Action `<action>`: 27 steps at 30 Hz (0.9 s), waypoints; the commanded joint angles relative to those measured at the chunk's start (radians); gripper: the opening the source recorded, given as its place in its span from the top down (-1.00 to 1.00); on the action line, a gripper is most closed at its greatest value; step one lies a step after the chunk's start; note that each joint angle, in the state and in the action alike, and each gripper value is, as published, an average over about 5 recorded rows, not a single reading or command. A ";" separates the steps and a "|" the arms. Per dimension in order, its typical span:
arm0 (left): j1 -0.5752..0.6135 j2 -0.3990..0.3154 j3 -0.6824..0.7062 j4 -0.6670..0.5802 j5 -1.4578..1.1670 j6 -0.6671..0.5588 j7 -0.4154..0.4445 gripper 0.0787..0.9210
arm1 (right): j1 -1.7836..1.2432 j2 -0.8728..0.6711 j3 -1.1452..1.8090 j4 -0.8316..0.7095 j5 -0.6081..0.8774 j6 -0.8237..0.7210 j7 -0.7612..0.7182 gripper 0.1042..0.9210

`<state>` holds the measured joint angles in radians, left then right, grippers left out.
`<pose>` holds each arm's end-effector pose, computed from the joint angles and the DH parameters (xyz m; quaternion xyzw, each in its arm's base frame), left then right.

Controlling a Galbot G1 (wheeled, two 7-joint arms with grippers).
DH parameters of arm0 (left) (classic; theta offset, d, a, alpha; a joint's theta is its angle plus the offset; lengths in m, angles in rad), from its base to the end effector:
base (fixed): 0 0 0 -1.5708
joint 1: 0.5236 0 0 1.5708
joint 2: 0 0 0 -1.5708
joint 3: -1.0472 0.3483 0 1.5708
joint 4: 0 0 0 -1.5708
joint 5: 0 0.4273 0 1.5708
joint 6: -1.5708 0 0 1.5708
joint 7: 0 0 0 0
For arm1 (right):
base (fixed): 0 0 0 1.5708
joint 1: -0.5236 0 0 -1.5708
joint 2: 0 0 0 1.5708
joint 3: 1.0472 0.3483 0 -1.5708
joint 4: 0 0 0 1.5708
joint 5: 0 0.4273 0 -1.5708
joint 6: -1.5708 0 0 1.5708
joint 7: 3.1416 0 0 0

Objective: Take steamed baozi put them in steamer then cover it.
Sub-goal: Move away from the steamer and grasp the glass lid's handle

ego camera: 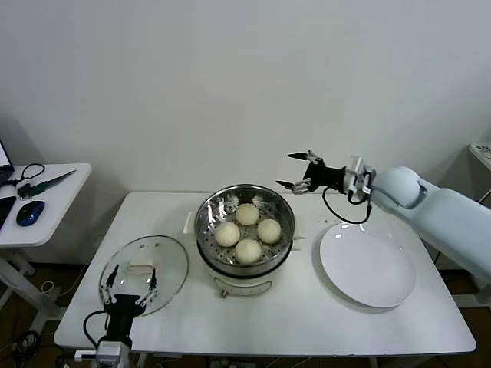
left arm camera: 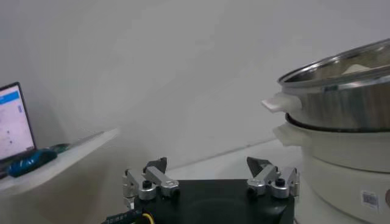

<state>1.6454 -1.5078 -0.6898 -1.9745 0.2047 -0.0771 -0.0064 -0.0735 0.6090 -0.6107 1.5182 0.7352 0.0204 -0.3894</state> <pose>0.2211 0.0762 -0.3637 0.0444 -0.9825 -0.1702 0.0611 0.5391 -0.0829 -0.1484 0.4265 -0.8680 0.2538 0.0178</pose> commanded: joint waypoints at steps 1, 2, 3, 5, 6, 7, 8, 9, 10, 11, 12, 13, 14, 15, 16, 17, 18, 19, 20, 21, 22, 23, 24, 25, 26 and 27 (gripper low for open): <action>0.005 0.000 -0.010 -0.019 0.136 0.001 -0.004 -0.77 | -0.710 -0.035 0.734 0.105 -0.091 0.049 0.094 -0.76; 0.005 0.001 -0.013 -0.019 0.172 0.001 -0.007 -0.77 | -0.760 -0.017 0.782 0.111 -0.103 0.046 0.095 -0.76; 0.004 0.001 -0.017 -0.020 0.213 0.000 -0.011 -0.77 | -0.808 0.002 0.826 0.118 -0.115 0.042 0.095 -0.76; 0.003 0.002 -0.027 -0.022 0.328 -0.003 -0.017 -0.77 | -0.905 0.053 0.915 0.132 -0.141 0.033 0.093 -0.76; 0.002 0.003 -0.033 -0.022 0.390 -0.006 -0.019 -0.77 | -0.953 0.082 0.962 0.140 -0.152 0.028 0.091 -0.76; 0.001 0.003 -0.039 -0.023 0.455 -0.010 -0.022 -0.77 | -0.992 0.107 0.998 0.146 -0.161 0.024 0.089 -0.76; 0.000 0.005 -0.047 -0.025 0.535 -0.015 -0.027 -0.77 | -1.031 0.135 1.035 0.152 -0.172 0.020 0.085 -0.76; -0.001 0.005 -0.053 -0.026 0.619 -0.021 -0.032 -0.77 | -1.064 0.160 1.066 0.157 -0.181 0.017 0.080 -0.76; -0.002 0.006 -0.058 -0.029 0.697 -0.023 -0.038 -0.77 | -1.094 0.180 1.092 0.162 -0.192 0.015 0.074 -0.76; -0.002 0.007 -0.062 -0.035 0.786 -0.024 -0.042 -0.77 | -1.123 0.200 1.119 0.166 -0.204 0.014 0.068 -0.76; -0.001 0.009 -0.065 -0.040 0.873 -0.021 -0.045 -0.77 | -1.149 0.218 1.142 0.170 -0.215 0.013 0.062 -0.76; 0.000 0.009 -0.066 -0.045 0.951 -0.016 -0.045 -0.77 | -1.173 0.236 1.162 0.175 -0.225 0.013 0.058 -0.76; 0.001 0.011 -0.066 -0.050 1.027 -0.009 -0.043 -0.77 | -1.196 0.253 1.182 0.178 -0.233 0.014 0.053 -0.76; 0.002 0.012 -0.065 -0.053 1.095 -0.003 -0.039 -0.77 | -1.217 0.269 1.198 0.180 -0.240 0.015 0.049 -0.76; 0.002 0.014 -0.062 -0.051 1.159 0.001 -0.036 -0.77 | -1.235 0.284 1.211 0.180 -0.246 0.018 0.046 -0.76; 0.002 0.016 -0.057 -0.046 1.221 0.005 -0.033 -0.77 | -1.254 0.298 1.222 0.178 -0.253 0.024 0.042 -0.76; 0.001 0.018 -0.052 -0.039 1.276 0.008 -0.030 -0.77 | -1.268 0.309 1.231 0.174 -0.260 0.031 0.039 -0.76; -0.001 0.019 -0.047 -0.030 1.324 0.009 -0.029 -0.77 | -1.282 0.319 1.238 0.169 -0.267 0.039 0.035 -0.76; -0.004 0.021 -0.040 -0.019 1.372 0.010 -0.029 -0.77 | -1.294 0.328 1.245 0.163 -0.273 0.047 0.032 -0.76; -0.008 0.022 -0.034 -0.008 1.404 0.012 -0.030 -0.77 | -1.304 0.334 1.250 0.159 -0.277 0.054 0.030 -0.76; -0.014 0.022 -0.027 0.007 1.429 0.014 -0.031 -0.77 | -1.313 0.339 1.255 0.156 -0.280 0.059 0.028 -0.76; -0.023 0.022 -0.021 0.025 1.449 0.015 -0.036 -0.77 | -1.320 0.342 1.259 0.154 -0.283 0.062 0.026 -0.76; -0.035 0.022 -0.015 0.043 1.462 0.016 -0.043 -0.77 | -1.326 0.344 1.261 0.152 -0.285 0.064 0.025 -0.76; -0.048 0.022 -0.009 0.064 1.469 0.017 -0.051 -0.77 | -1.331 0.345 1.262 0.151 -0.288 0.066 0.024 -0.76; -0.063 0.022 -0.004 0.086 1.475 0.019 -0.062 -0.77 | -1.335 0.347 1.263 0.151 -0.292 0.067 0.023 -0.76; -0.080 0.021 0.000 0.110 1.481 0.019 -0.076 -0.77 | -1.338 0.348 1.262 0.151 -0.296 0.067 0.023 -0.76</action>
<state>1.6269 -1.4887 -0.7161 -1.9770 1.2648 -0.0726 -0.0451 -1.2172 0.8761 0.4934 1.6598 0.4920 0.0666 -0.3597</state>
